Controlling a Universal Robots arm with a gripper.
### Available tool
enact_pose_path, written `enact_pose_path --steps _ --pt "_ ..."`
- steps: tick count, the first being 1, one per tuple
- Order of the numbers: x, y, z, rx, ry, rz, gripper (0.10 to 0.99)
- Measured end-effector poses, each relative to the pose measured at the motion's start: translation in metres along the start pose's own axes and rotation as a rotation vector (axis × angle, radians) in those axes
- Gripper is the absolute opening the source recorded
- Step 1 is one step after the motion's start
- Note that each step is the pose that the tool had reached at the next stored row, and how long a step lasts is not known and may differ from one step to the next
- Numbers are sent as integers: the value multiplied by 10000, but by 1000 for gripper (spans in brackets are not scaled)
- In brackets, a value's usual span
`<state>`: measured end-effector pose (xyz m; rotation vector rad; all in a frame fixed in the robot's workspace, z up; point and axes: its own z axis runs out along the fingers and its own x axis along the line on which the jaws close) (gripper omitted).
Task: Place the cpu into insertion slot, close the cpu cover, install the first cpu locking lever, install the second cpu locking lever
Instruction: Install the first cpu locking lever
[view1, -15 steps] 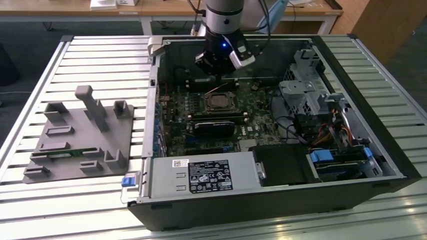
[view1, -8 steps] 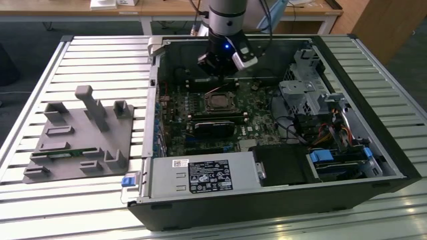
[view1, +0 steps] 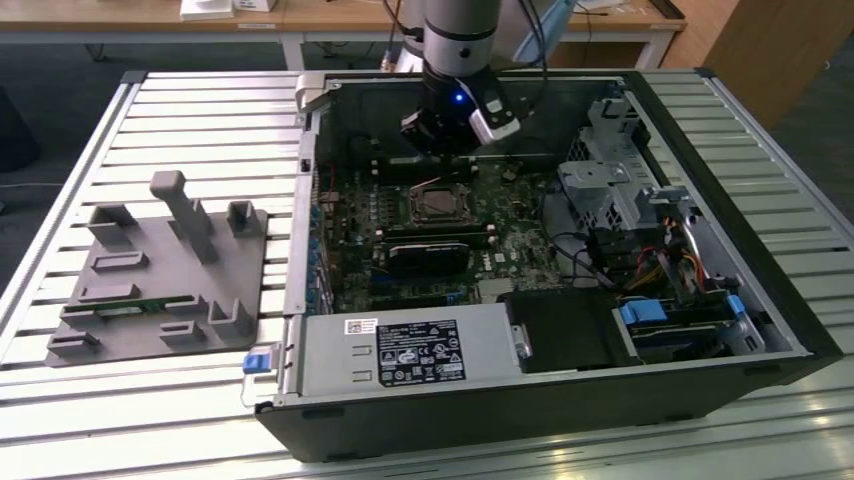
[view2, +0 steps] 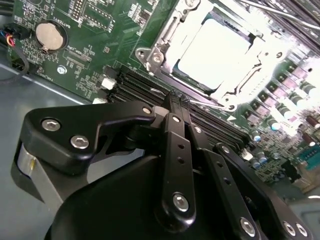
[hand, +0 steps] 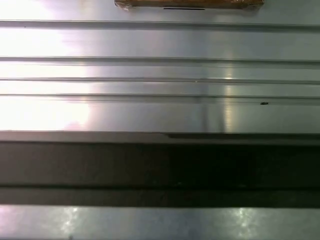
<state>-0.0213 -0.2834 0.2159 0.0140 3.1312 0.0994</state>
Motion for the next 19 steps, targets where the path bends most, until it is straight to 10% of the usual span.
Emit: enact_pose_path --steps 19 --pt "-51 -7 152 262 -2 -2 106"
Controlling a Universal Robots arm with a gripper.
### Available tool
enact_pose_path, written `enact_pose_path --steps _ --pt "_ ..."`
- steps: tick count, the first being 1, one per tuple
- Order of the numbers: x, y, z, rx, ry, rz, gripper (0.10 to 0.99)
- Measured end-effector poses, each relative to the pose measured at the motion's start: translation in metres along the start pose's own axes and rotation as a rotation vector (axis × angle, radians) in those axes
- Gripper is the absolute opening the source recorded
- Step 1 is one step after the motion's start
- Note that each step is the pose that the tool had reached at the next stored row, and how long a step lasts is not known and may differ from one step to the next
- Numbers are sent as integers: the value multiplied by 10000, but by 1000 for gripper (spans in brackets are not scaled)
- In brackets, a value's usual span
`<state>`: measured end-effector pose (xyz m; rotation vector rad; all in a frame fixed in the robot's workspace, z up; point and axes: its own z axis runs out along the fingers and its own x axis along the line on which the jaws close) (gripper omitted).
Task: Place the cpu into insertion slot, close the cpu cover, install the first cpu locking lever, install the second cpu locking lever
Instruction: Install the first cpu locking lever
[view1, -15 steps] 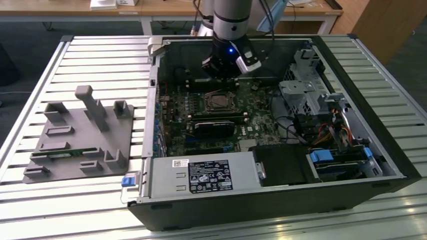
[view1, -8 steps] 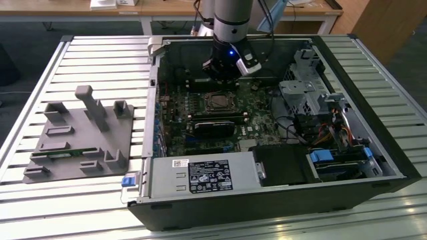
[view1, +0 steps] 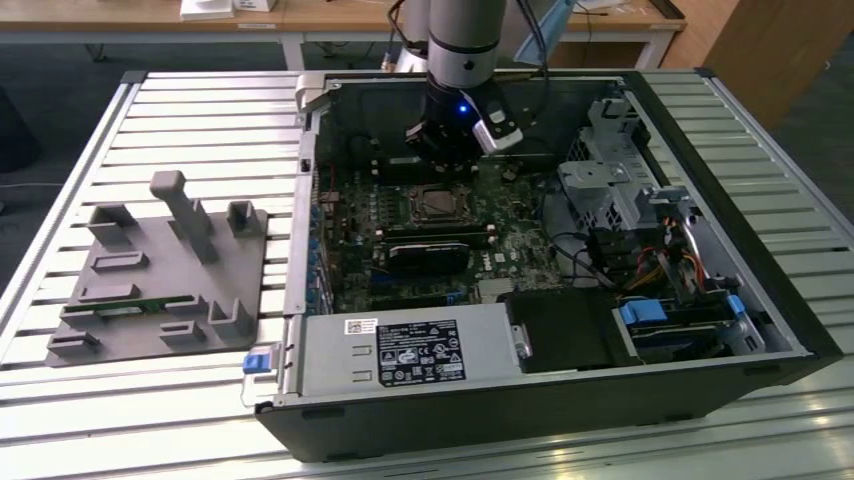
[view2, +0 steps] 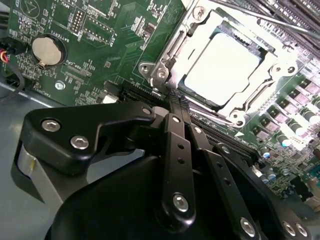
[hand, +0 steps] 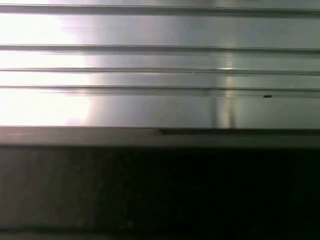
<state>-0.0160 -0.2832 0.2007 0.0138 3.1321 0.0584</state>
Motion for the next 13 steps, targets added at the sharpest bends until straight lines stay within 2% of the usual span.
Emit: enact_pose_path --steps 4,8,13 --pt "-4 4 13 120 2 -1 106" --pt "-10 10 33 170 1 -1 106" --pt "-22 20 40 176 0 -1 106"
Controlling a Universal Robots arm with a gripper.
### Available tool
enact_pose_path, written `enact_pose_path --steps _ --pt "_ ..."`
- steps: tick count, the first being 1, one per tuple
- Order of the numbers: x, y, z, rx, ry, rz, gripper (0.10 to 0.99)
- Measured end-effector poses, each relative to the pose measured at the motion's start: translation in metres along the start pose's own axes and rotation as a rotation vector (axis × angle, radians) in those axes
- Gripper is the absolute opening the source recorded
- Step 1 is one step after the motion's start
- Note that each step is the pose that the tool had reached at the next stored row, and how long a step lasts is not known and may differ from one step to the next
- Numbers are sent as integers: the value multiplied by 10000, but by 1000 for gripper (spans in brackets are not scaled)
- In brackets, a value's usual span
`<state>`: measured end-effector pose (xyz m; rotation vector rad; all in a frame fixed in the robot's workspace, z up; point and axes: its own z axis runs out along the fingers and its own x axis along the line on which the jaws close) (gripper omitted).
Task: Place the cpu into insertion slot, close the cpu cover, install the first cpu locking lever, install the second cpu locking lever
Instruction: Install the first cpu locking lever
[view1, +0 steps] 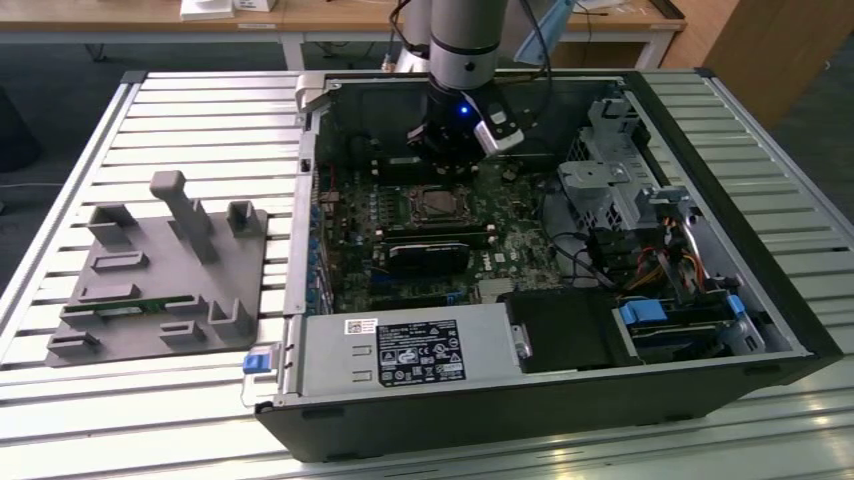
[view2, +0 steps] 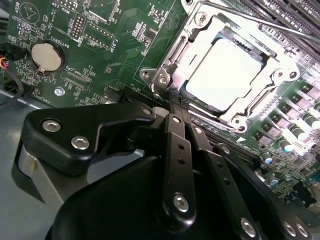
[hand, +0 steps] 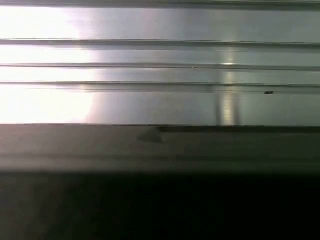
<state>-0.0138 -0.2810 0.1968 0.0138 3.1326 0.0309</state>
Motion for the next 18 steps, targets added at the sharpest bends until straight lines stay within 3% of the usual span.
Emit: enact_pose_path --steps 4,9,18 --pt "-2 8 -20 -15 -7 -1 106" --pt "-1 9 -160 -2 0 0 106" --pt "-2 -17 -158 18 1 0 106"
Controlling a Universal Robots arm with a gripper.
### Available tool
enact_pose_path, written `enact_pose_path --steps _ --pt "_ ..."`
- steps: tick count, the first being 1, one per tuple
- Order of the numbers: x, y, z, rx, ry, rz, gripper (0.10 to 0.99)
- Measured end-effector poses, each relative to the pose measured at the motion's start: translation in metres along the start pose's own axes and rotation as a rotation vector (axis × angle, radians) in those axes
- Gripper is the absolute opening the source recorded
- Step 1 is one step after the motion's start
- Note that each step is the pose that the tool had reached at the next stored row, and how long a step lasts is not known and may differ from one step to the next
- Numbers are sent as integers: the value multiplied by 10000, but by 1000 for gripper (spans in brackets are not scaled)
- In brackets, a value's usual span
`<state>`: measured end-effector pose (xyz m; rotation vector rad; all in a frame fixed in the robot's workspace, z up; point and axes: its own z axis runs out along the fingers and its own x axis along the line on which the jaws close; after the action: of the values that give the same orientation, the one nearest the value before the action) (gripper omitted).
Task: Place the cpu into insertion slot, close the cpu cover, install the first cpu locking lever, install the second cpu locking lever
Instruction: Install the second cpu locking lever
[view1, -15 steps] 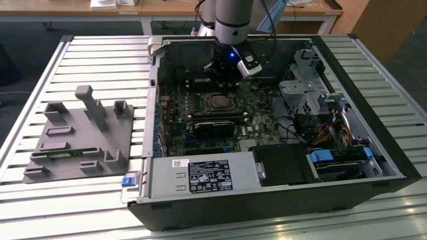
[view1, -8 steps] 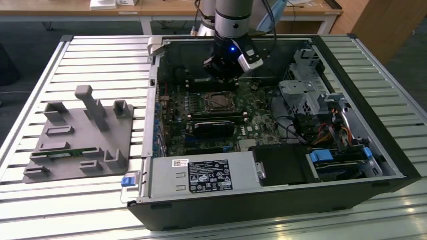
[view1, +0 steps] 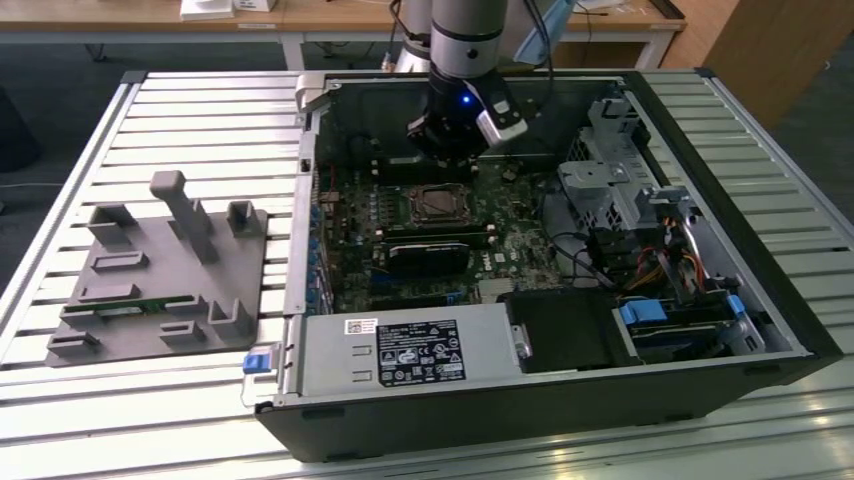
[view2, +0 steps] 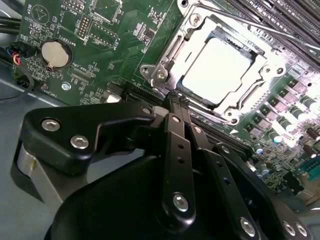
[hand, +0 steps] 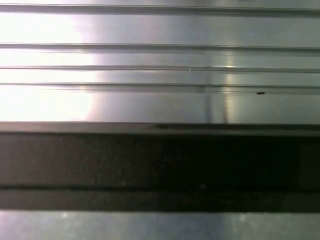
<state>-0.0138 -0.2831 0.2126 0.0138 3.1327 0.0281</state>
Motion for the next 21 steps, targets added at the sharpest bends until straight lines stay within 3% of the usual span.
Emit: enact_pose_path --steps 14,21 --pt "0 -32 -1 6 0 -1 106" --pt "-1 -123 -2 5 0 0 106"
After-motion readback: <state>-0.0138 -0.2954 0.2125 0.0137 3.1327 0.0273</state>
